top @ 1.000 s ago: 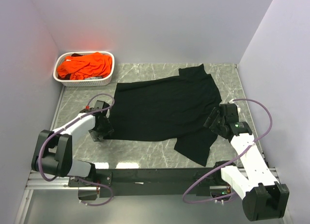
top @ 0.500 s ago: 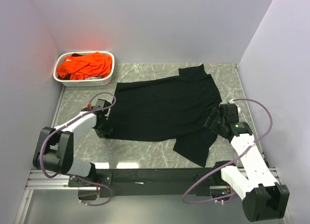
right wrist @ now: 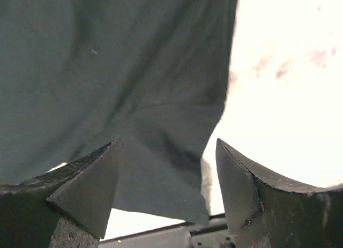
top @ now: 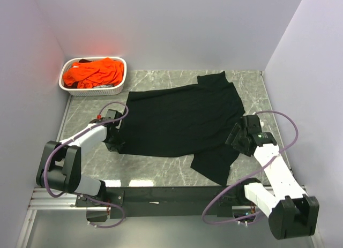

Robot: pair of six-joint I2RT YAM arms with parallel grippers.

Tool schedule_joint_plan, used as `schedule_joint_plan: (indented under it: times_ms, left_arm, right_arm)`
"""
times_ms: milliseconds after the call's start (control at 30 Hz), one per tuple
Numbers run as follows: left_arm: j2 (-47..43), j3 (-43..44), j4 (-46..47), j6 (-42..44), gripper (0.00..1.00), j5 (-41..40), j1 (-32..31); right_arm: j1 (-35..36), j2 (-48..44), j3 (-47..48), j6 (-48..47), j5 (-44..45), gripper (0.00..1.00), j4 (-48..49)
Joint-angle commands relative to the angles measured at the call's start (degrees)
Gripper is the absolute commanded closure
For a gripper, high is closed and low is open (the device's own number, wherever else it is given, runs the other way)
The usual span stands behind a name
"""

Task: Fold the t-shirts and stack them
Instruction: Flatten the tshirt out

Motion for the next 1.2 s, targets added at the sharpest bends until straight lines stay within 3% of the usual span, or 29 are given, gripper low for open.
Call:
schedule_joint_plan:
  times_ms: [0, 300, 633, 1167]
  left_arm:
    - [-2.30, 0.58, 0.05, 1.38, 0.99, 0.09, 0.10]
    - [-3.89, -1.17, 3.22, 3.40, 0.99, 1.23, 0.10]
    - [-6.35, -0.99, 4.01, 4.64, 0.99, 1.76, 0.10]
    - [-7.93, -1.17, 4.71, 4.90, 0.99, 3.25, 0.10]
  right_arm:
    - [0.70, 2.72, 1.89, 1.10, 0.26, 0.24, -3.46]
    - [1.22, 3.79, -0.75, 7.95, 0.35, 0.29, -5.57]
    - [1.13, 5.89, -6.72, 17.35, 2.81, 0.37, 0.05]
    - [1.40, 9.41, -12.53, 20.17, -3.17, 0.41, 3.66]
